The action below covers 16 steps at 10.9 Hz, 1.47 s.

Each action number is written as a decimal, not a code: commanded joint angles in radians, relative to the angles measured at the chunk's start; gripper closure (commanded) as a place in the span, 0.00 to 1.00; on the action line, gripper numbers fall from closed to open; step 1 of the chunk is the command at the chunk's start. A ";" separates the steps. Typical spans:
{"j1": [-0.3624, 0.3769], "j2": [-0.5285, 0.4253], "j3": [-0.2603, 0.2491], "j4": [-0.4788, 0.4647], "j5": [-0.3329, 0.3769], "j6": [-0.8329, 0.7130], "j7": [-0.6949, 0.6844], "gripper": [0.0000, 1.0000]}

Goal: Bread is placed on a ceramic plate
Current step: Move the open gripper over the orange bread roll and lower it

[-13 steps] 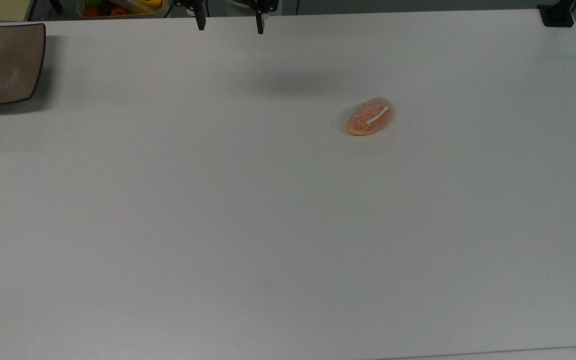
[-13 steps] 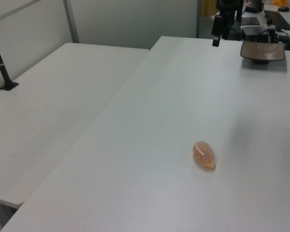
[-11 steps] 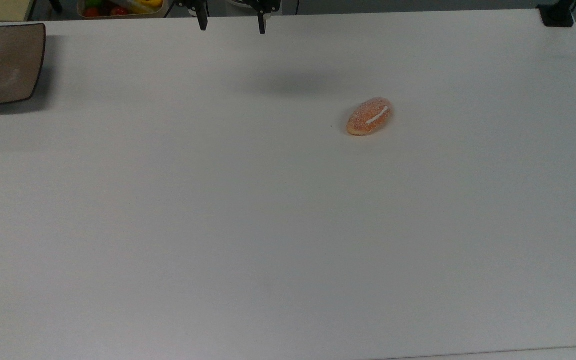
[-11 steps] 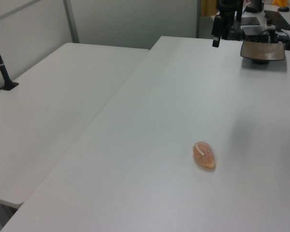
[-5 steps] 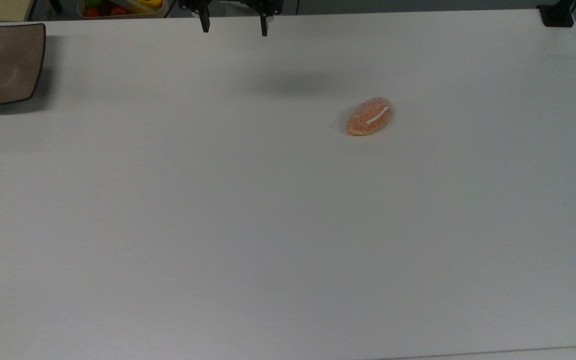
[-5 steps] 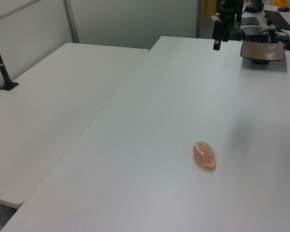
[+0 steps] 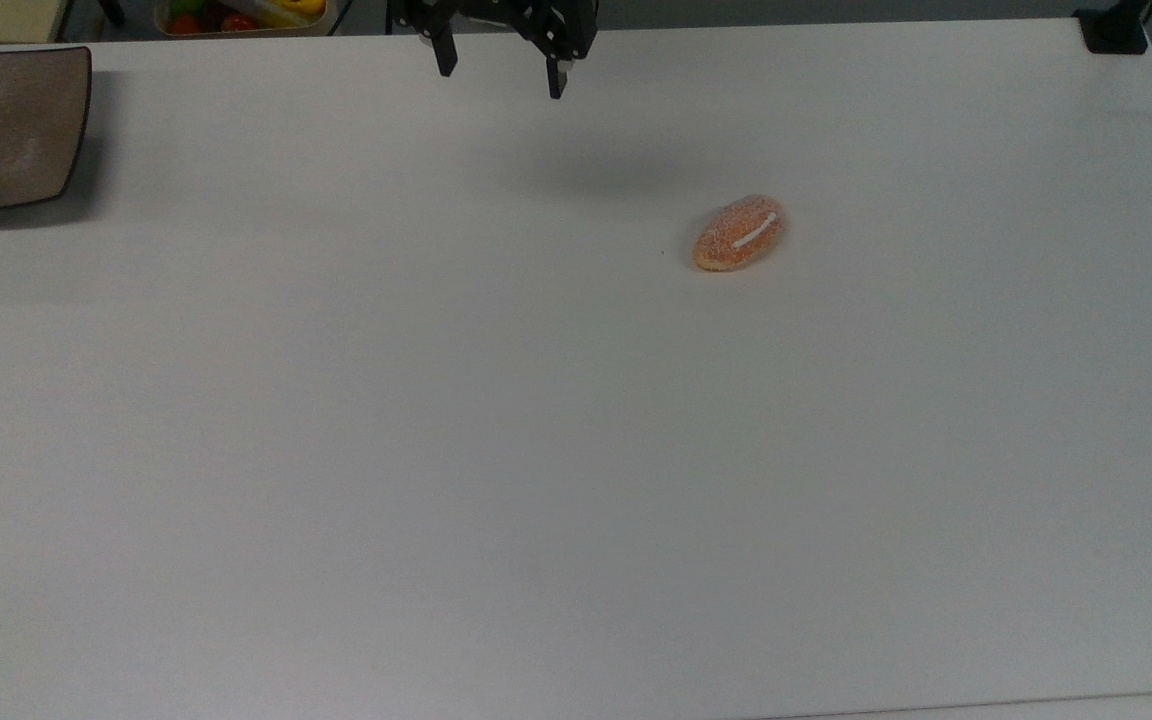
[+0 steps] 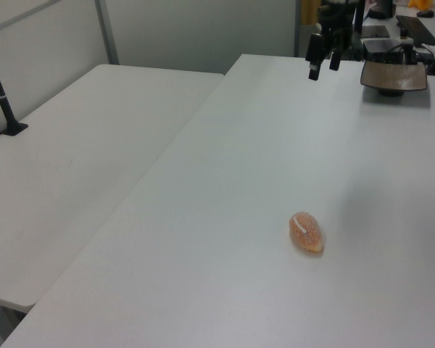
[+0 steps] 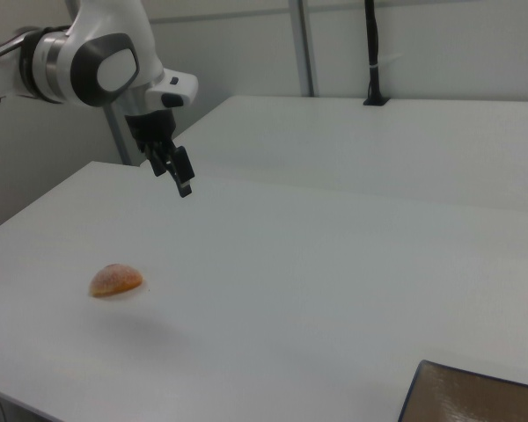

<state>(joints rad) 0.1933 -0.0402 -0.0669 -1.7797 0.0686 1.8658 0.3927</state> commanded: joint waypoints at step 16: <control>0.133 0.203 0.237 -0.205 -0.064 0.360 0.735 0.00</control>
<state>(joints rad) 0.3215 0.1593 0.1610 -1.9435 0.0317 2.1855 1.0903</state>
